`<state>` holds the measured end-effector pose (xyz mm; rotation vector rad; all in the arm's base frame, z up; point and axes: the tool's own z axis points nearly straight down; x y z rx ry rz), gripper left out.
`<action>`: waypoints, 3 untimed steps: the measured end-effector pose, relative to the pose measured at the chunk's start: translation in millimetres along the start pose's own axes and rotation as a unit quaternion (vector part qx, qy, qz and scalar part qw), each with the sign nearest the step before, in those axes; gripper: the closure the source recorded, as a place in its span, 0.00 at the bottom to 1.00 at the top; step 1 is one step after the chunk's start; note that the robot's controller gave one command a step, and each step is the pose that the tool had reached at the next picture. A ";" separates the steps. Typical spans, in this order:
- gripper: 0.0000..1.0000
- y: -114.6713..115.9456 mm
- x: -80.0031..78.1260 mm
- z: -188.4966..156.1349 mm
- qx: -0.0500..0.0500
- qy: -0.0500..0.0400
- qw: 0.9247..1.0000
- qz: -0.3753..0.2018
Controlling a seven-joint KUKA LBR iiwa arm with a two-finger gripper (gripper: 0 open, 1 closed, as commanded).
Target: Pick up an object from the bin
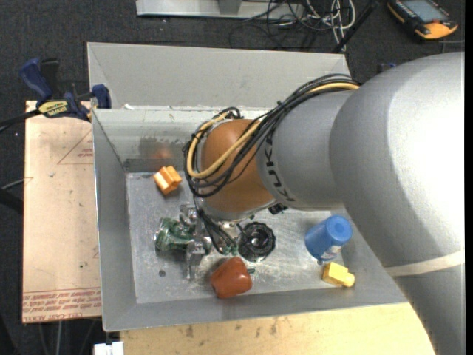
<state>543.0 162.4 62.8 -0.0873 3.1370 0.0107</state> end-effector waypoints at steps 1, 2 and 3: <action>1.00 -0.1 -1.1 -5.5 0.000 -0.003 1.000 0.001; 1.00 -0.1 -4.0 -20.3 0.000 -0.008 1.000 0.000; 1.00 -0.4 -2.0 -27.5 0.002 -0.003 1.000 0.001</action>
Offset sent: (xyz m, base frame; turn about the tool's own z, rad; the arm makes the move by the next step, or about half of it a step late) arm 0.0000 -0.0001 0.0186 0.0000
